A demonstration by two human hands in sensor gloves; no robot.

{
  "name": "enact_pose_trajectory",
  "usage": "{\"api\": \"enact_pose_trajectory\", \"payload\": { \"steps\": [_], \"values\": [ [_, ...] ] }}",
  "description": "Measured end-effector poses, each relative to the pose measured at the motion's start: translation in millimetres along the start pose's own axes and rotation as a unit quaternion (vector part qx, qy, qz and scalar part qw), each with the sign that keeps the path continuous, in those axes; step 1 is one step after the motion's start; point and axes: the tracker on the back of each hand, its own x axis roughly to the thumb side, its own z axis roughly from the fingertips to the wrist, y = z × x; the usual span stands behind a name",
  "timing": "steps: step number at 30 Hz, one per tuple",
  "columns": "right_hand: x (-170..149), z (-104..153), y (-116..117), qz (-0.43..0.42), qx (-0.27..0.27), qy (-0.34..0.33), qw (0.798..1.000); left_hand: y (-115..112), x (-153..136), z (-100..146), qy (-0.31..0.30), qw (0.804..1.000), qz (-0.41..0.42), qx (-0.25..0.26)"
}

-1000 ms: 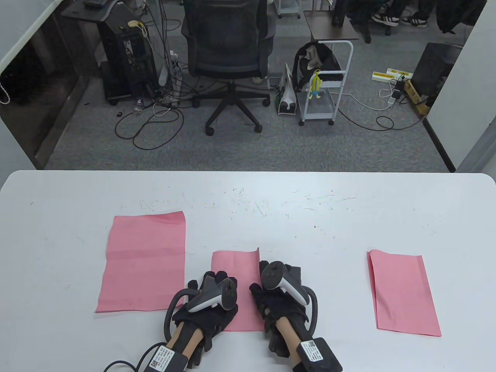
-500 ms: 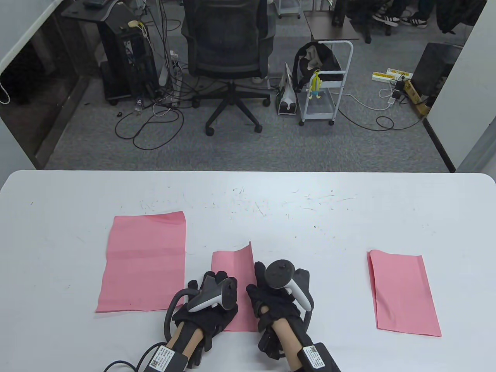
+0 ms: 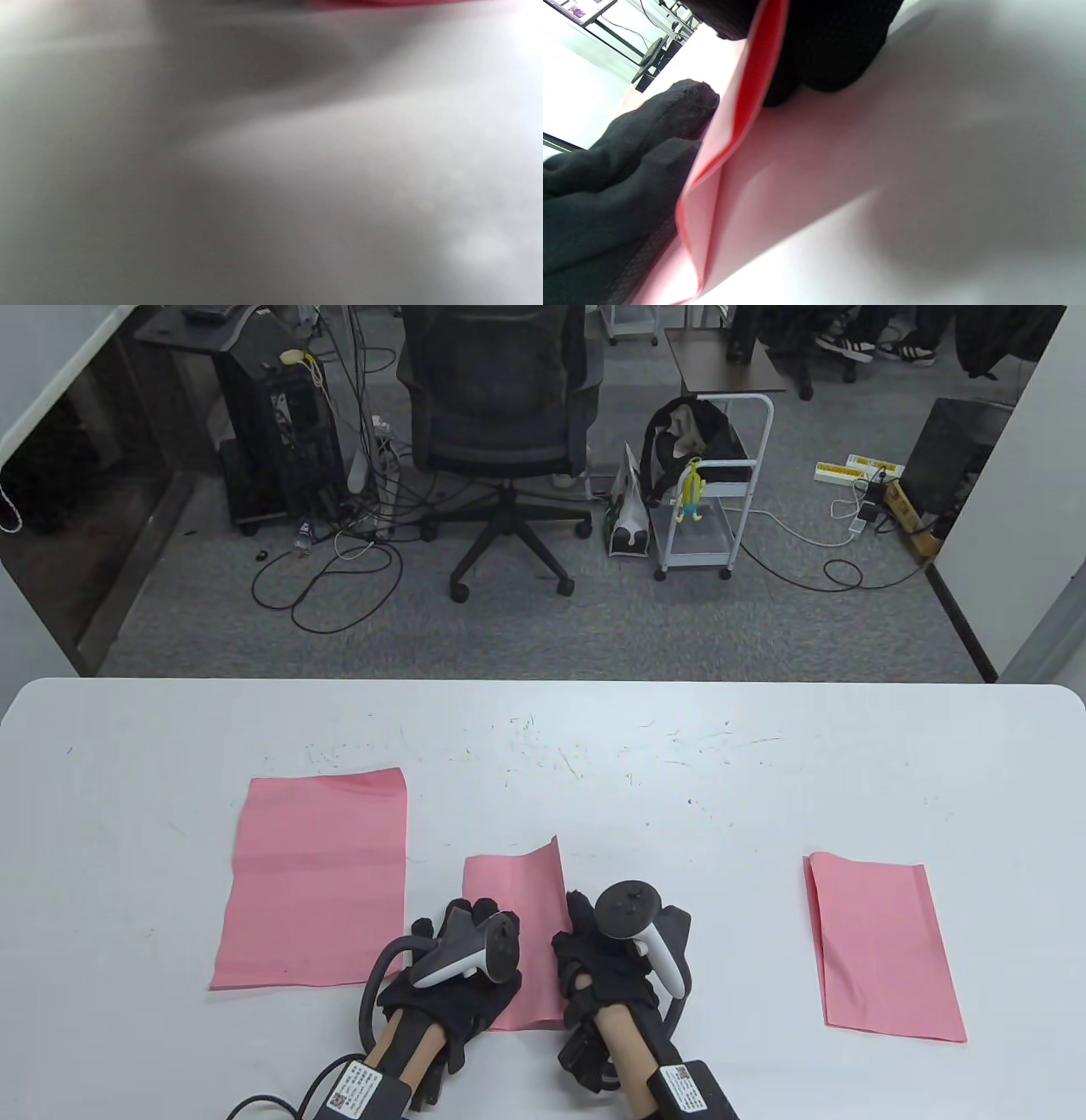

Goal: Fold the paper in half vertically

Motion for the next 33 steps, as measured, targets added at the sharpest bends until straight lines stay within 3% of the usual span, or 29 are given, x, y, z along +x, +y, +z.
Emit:
{"api": "enact_pose_trajectory", "payload": {
  "steps": [5, 10, 14, 24, 28, 33],
  "values": [
    [0, 1, 0, 0.000, 0.001, -0.004, 1.000, 21, 0, 14, 0.000, 0.999, 0.015, 0.038],
    [0, 0, 0, 0.006, 0.001, -0.005, 1.000, 57, 1, 53, -0.023, 0.988, 0.054, 0.139],
    [0, 1, 0, 0.004, 0.002, -0.005, 1.000, 71, 0, 77, -0.031, 0.977, 0.064, 0.200],
    [-3, 2, -1, -0.026, 0.001, -0.008, 1.000, 76, -2, 88, -0.038, 0.973, 0.062, 0.218],
    [-7, 9, -21, -0.071, -0.012, -0.021, 0.997, 78, -5, 90, -0.045, 0.973, 0.063, 0.218],
    [-21, 31, -80, -0.115, -0.056, -0.034, 0.991, 79, -11, 92, -0.041, 0.971, 0.073, 0.224]
  ]
}}
